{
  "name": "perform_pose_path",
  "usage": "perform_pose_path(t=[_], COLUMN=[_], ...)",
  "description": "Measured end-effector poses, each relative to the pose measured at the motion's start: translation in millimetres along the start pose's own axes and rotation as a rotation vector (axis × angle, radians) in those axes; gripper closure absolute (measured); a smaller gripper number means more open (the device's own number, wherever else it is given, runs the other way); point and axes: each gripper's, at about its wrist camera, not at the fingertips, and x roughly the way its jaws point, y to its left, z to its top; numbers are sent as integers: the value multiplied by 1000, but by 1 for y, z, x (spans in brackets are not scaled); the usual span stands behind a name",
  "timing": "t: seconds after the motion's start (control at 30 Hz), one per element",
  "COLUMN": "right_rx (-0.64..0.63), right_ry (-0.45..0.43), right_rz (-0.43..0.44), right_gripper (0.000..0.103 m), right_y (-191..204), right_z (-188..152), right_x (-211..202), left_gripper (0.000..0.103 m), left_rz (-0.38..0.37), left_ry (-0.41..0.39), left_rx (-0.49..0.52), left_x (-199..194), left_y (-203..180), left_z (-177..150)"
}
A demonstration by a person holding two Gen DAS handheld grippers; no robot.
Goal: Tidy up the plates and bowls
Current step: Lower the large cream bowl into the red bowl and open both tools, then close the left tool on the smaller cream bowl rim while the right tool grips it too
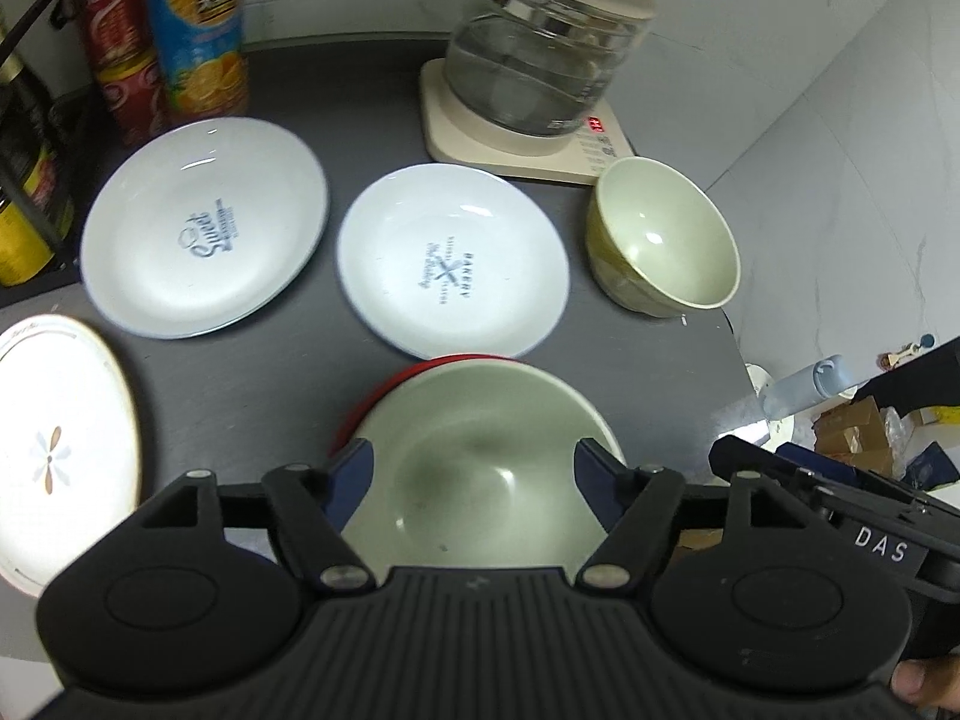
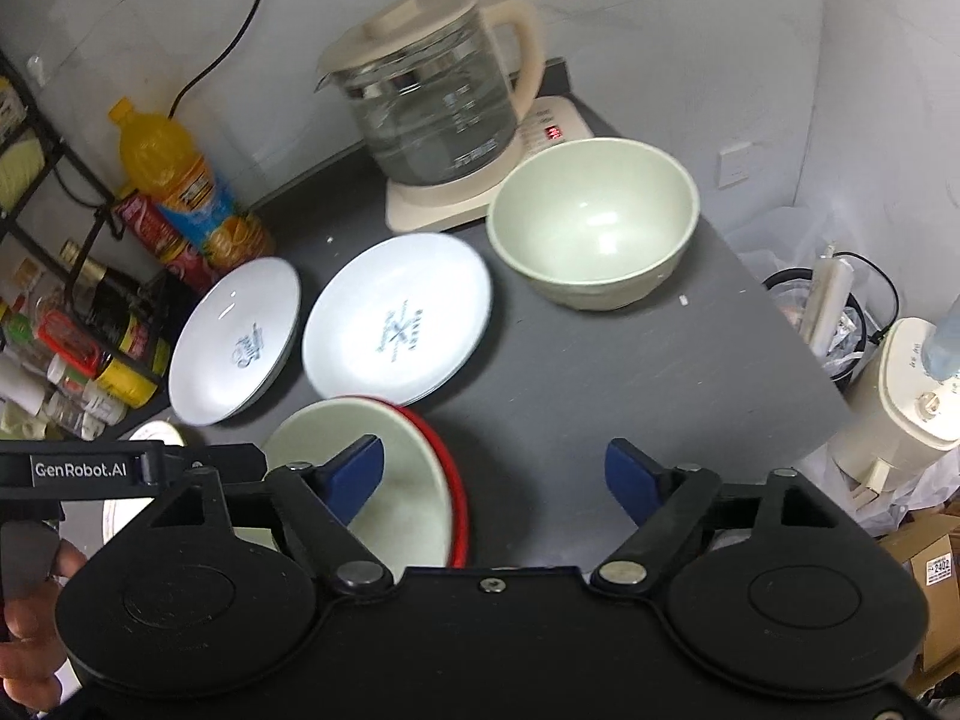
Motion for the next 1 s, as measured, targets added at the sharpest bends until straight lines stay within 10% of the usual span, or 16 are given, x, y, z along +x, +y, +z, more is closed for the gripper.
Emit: perform_pose_path(t=[0.6, 1.0], right_rx=[39, 83], right_ry=[-50, -44], right_rz=[19, 54], right_gripper=[19, 35], right_y=[-64, -104], right_z=[30, 60], right_x=[3, 28], left_gripper=[31, 34], left_rz=[6, -12], left_ry=[-36, -97], left_rx=[-6, -62], left_x=[28, 53], left_y=[-66, -97], left_z=[22, 55])
